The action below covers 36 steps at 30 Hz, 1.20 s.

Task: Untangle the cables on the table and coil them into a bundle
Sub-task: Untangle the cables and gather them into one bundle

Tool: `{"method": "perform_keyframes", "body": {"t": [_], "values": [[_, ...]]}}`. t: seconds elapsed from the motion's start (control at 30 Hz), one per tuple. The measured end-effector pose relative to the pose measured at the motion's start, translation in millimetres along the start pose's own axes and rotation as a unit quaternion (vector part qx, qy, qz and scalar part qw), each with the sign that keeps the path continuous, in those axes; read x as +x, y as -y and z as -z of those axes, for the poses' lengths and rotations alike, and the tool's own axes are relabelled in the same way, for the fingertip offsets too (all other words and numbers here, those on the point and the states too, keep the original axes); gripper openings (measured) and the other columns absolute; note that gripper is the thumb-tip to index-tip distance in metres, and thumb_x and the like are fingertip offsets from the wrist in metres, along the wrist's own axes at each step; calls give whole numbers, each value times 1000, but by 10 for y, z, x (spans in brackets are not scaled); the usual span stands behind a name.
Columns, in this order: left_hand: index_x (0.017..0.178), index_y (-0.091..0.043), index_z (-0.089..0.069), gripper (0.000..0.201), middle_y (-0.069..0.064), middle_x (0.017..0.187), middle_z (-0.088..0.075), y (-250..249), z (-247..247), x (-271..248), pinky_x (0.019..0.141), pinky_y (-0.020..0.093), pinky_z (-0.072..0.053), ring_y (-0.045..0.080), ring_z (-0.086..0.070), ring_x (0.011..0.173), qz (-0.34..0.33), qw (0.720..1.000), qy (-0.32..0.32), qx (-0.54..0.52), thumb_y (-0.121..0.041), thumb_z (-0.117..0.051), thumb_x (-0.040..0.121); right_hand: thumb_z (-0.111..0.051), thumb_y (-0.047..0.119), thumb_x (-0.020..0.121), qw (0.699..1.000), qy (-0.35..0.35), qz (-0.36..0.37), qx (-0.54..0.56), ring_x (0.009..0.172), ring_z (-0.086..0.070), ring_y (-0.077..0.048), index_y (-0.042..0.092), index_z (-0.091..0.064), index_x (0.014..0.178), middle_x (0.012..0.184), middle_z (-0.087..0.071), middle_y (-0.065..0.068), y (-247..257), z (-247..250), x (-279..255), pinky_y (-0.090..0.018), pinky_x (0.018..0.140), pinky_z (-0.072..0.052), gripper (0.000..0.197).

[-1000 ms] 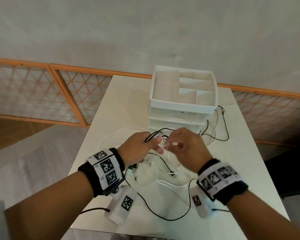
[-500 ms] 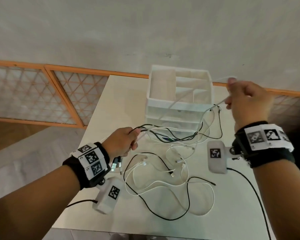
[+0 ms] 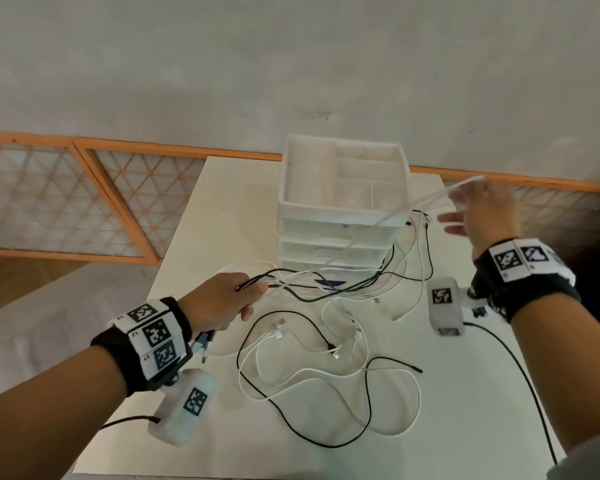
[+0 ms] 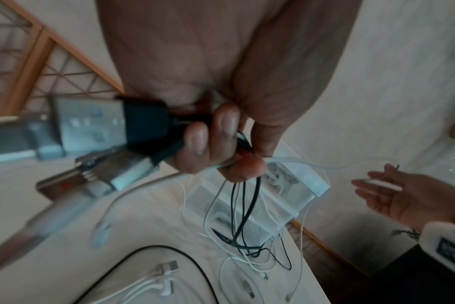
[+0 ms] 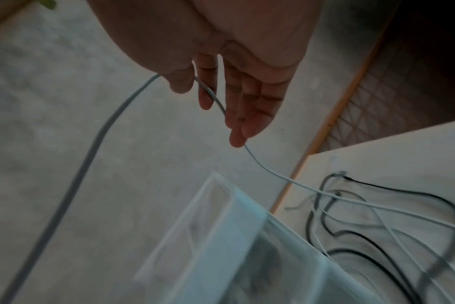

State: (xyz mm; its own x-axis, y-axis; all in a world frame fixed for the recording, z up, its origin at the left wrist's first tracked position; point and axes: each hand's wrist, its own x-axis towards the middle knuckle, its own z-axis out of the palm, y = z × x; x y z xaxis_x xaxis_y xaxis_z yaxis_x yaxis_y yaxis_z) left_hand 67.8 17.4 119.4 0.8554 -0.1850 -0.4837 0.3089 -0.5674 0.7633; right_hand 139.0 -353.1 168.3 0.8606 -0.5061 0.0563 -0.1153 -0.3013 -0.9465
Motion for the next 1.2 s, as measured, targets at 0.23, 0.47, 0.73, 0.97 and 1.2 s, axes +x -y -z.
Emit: {"method": "perform_keyframes", "body": {"t": [0.23,0.47,0.73,0.97,1.2], "values": [[93,2,-52,36,-4,55,-55,-42,-72,48,43,24,-24,12,-27,41,-3,999,-21,-49,-34,-50,101,-46,42,98,992,-28,104,69,69,-74,-29,31,-54,99,112,-64,5,558,-16,302,-37,58,-57,14],[83,-7,-47,28,4,59,-51,-109,-96,13,43,25,-23,12,-25,41,13,989,-38,-141,-28,-51,102,-52,17,92,978,91,-22,-188,84,-71,-31,24,-45,136,138,-55,-7,-308,-164,201,-47,74,-59,44],[82,-4,-49,29,13,69,-60,-304,-168,50,42,26,-30,17,-31,43,-20,986,-49,-159,-24,-49,103,-68,13,75,942,165,208,-203,60,-59,-15,26,-60,128,129,-49,-3,-178,-532,-951,-30,70,-53,56],[85,-6,-55,26,9,63,-62,-627,-313,-5,42,24,-30,15,-33,42,-117,979,-22,-168,-24,-48,103,-68,25,91,911,287,265,-130,57,-49,-8,24,-77,87,60,-58,17,-26,-791,-1406,-23,61,-43,10],[88,-11,-56,24,-1,66,-69,-492,-363,15,64,28,-44,14,-57,64,-129,989,-7,-67,-26,-46,103,-70,27,92,953,205,188,-118,61,-58,0,22,-80,90,58,-62,20,-196,-467,-1143,-12,66,-40,12]]}}
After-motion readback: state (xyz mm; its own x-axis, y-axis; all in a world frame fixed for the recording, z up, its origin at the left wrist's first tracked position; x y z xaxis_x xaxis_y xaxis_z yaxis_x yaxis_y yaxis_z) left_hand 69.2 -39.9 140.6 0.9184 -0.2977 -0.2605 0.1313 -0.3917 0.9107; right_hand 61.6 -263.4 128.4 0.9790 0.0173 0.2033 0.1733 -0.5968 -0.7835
